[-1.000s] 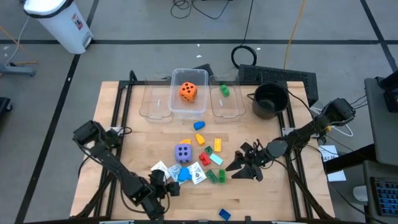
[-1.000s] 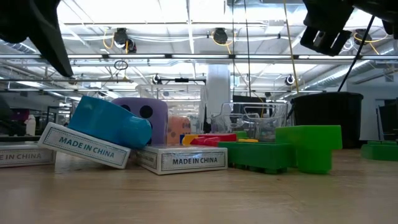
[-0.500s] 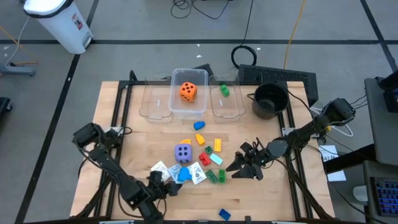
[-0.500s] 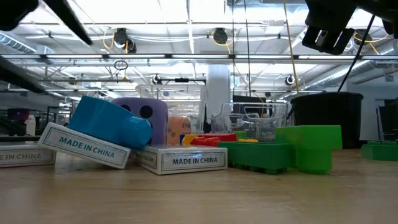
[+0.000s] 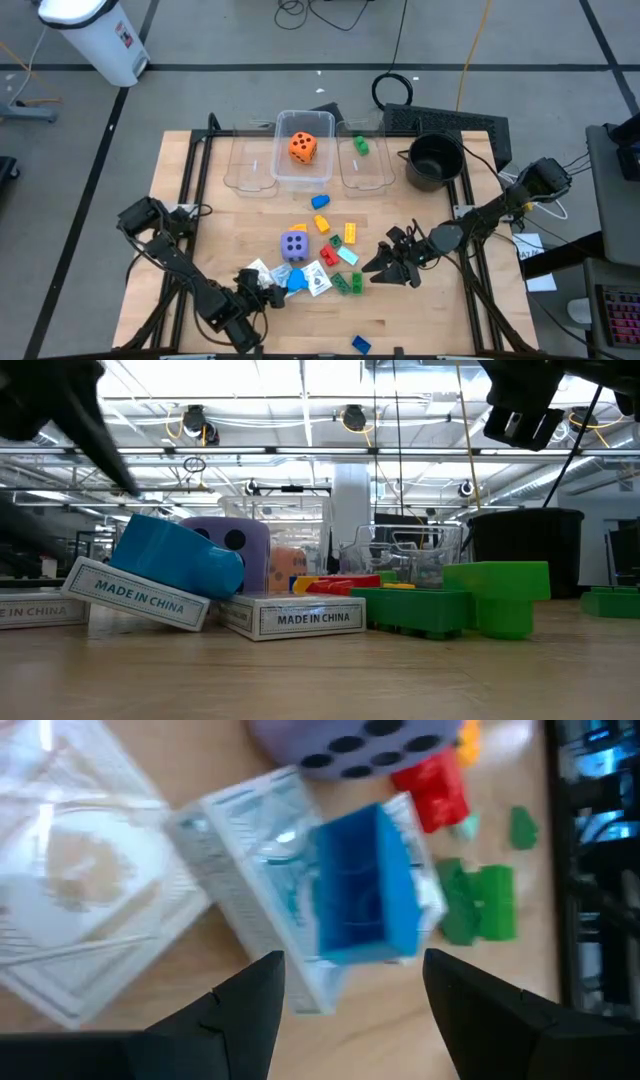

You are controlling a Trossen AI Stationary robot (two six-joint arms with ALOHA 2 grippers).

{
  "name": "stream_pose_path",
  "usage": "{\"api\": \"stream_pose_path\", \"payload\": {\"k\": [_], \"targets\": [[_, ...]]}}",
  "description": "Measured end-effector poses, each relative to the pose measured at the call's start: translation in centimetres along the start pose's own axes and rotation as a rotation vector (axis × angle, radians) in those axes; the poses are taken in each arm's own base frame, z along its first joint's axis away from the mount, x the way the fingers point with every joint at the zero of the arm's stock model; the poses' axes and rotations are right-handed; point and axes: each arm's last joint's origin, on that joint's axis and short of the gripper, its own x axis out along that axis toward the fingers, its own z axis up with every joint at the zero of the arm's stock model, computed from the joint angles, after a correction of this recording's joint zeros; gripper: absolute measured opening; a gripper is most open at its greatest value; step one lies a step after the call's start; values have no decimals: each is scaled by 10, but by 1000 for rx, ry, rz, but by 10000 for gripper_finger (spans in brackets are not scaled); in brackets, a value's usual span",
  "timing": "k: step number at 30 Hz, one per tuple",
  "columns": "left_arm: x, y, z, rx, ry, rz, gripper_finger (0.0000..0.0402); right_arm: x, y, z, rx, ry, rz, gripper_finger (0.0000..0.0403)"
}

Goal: Pick & Place Toys
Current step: Put the blue deck of cards into the left transparent bin

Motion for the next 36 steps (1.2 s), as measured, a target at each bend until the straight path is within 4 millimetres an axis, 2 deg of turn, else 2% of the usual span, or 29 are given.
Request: {"api": "stream_pose_path", "payload": {"k": [7,15,22,36], "targets": [[-2,18,-9,-30,98,-15,241,0,0,0,14,0,0,279],[11,25,1,-38,63,-8,241,0,-2,3,14,-10,-7,279],[23,40,5,-114,91,-78,241,0,-2,3,14,-10,-7,279],[40,29,19,-146,39,-71,238,0,-2,3,14,-14,-10,279]]}}
